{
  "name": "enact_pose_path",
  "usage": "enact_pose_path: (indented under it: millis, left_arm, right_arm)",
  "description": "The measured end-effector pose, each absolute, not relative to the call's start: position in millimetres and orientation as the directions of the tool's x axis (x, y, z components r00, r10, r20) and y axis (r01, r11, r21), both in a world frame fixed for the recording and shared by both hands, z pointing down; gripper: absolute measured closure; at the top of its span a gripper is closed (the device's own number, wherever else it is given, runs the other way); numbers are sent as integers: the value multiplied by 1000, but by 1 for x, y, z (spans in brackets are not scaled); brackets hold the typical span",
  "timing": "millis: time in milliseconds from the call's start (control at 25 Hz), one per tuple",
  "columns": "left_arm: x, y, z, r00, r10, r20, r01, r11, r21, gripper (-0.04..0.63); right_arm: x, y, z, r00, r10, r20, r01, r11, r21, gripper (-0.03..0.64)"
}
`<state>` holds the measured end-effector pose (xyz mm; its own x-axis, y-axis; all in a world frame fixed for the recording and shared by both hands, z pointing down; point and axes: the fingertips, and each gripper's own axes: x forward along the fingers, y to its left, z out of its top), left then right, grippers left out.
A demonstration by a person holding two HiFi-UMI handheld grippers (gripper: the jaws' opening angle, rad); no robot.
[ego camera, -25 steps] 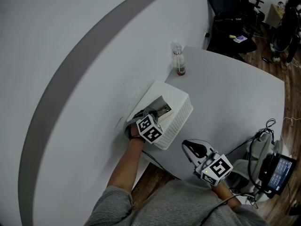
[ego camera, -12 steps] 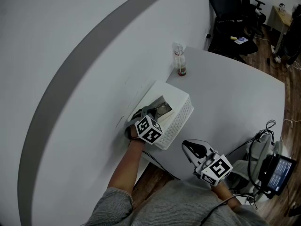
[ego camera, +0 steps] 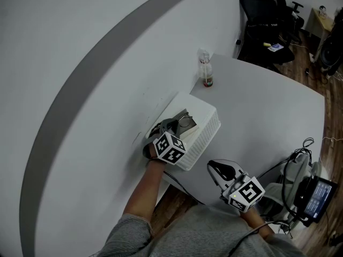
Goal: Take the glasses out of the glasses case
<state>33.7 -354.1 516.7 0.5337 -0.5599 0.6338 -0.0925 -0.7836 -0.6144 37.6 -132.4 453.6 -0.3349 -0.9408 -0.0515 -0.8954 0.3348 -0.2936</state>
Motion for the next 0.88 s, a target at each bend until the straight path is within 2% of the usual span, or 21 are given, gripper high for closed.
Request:
enact_pose_path:
  millis: [320,880]
  left_arm:
    - [44,-346,501,590,-563,579,-143,-778,-612,569]
    - [45,-334,490,669,-540,511,-309,-827,-469,569]
  right_arm:
    - [37,-131,454,-333,-942,-46,-897,332,-294,600]
    - [38,-130,455,-331,-943,-44,-897,329,-295,600]
